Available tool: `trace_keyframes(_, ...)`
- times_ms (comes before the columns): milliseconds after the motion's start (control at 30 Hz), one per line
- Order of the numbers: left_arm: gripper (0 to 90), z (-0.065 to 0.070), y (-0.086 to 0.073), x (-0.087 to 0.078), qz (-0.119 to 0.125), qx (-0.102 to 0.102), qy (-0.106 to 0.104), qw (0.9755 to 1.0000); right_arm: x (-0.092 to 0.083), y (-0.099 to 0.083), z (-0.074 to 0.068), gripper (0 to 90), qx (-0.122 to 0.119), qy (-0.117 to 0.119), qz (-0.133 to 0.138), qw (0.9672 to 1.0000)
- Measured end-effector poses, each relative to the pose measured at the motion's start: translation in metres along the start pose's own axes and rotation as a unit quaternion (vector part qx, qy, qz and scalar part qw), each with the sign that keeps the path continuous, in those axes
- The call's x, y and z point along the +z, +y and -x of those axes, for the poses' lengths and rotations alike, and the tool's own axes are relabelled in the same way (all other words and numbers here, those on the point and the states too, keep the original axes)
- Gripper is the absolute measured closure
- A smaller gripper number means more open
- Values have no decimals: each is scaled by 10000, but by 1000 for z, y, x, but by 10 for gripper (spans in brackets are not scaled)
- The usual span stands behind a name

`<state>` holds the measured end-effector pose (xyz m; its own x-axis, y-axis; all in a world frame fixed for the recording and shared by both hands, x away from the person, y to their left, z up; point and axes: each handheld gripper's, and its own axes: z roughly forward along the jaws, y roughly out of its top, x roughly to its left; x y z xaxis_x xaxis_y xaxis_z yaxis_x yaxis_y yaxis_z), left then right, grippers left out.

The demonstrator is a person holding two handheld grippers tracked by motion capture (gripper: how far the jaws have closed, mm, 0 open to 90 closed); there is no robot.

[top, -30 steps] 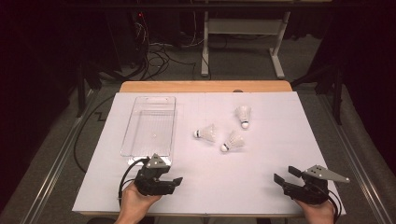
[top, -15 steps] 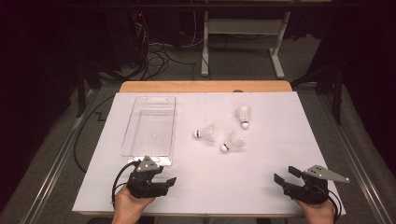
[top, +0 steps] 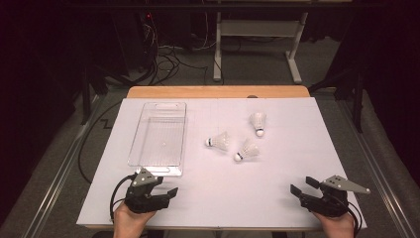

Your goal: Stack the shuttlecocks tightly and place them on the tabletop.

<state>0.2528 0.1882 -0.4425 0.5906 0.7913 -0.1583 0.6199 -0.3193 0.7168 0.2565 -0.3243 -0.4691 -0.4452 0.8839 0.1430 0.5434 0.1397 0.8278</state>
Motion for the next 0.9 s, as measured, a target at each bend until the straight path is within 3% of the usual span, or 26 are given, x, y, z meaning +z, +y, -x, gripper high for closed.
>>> trace_keyframes(633, 346, -19, -21, -9, 378, -414, 220, 9982, 0, 0, 0, 301, -7, -6, -29, 10000)
trace_keyframes(900, 341, -17, -25, -9, 444, -362, 338, 9978, 0, 0, 1, 300, 3, -20, -34, 10000)
